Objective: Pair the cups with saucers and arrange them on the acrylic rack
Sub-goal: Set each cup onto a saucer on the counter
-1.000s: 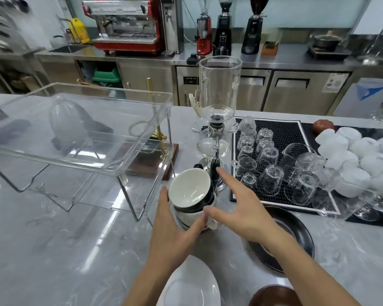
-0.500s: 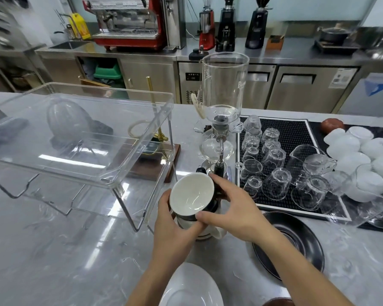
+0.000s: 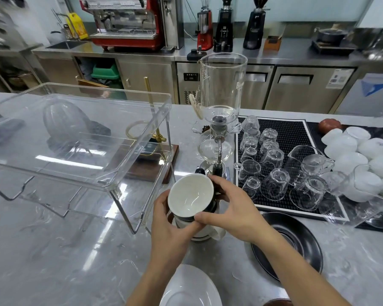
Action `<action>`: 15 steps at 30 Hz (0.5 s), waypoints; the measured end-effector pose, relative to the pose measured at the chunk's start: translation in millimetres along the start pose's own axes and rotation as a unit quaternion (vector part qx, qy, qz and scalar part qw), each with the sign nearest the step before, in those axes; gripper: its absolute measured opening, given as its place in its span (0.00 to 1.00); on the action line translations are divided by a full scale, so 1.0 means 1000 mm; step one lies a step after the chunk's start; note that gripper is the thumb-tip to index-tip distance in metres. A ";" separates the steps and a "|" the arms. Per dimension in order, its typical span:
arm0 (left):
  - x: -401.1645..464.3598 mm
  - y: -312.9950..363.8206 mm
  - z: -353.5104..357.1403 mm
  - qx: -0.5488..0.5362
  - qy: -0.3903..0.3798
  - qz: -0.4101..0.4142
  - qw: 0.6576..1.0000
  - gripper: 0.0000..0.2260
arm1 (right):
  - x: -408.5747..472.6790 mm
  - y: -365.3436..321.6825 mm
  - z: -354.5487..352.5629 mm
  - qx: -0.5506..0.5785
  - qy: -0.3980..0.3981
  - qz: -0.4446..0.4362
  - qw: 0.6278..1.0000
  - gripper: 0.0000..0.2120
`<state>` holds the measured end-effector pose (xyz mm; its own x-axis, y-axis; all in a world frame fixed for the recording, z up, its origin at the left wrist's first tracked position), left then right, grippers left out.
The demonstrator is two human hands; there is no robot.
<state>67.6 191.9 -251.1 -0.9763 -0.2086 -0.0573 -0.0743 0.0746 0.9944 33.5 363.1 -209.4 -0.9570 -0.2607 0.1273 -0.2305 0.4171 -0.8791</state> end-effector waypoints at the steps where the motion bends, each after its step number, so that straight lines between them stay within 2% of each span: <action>1: 0.000 0.000 0.000 -0.002 0.000 0.001 1.000 0.36 | -0.001 -0.001 0.000 -0.002 0.000 0.002 1.000 0.43; 10: -0.004 0.007 -0.002 0.011 0.001 0.035 0.999 0.35 | -0.004 -0.006 0.000 0.004 0.009 0.002 1.000 0.44; 15: -0.006 0.018 -0.002 0.018 -0.002 0.060 0.998 0.36 | -0.005 -0.014 -0.005 0.011 0.025 -0.029 0.999 0.41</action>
<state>72.5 193.0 -233.0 -0.9796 -0.1911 0.0622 0.0369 0.1331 0.9904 40.8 362.9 -195.2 -0.9497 -0.2401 0.2011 -0.2832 0.3837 -0.8790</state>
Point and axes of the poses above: each hand's wrist, its own x-axis towards the middle knuckle, its own z-axis out of the palm, y = z × x, the point moved 2 cm from there along x, towards the middle knuckle, and after that the axes turned 8 degrees about -z, right-handed, at the moved point
